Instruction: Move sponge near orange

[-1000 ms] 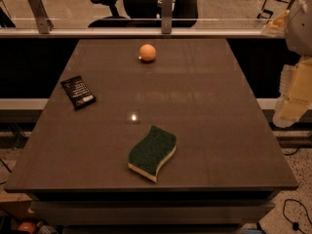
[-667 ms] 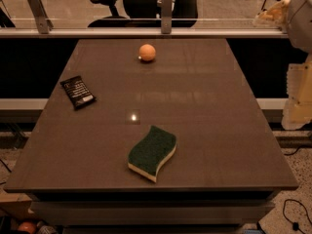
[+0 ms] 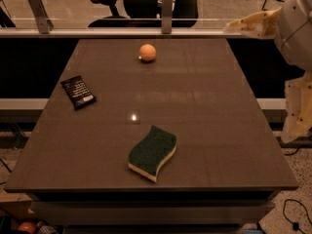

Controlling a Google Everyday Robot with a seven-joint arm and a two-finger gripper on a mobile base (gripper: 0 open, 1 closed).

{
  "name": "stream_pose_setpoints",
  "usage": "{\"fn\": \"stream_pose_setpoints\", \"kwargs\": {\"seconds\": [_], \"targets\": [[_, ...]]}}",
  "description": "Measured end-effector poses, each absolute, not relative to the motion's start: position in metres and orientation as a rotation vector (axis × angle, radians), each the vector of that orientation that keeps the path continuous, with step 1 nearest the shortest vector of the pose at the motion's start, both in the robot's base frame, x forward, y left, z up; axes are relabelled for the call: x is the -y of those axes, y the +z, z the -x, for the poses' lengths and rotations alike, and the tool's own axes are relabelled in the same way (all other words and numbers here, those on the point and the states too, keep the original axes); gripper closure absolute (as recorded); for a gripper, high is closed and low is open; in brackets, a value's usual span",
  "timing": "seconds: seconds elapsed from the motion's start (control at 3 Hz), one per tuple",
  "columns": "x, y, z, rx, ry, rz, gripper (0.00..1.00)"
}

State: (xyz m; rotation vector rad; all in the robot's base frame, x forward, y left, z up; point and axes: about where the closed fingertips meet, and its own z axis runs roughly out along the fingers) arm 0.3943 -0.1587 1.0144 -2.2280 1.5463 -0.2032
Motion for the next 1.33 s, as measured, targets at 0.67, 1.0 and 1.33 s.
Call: {"fn": "stream_pose_setpoints", "kwargs": {"seconds": [0.67,1.0,1.33], "targets": [[0.113,0.968,-0.365,-1.095,0.043,2.473,0.00],[0.112,0.970,-0.364,-1.037,0.020,2.492,0.00],[0.111,0.971,-0.364,-1.035,0.015,2.493,0.00]]}}
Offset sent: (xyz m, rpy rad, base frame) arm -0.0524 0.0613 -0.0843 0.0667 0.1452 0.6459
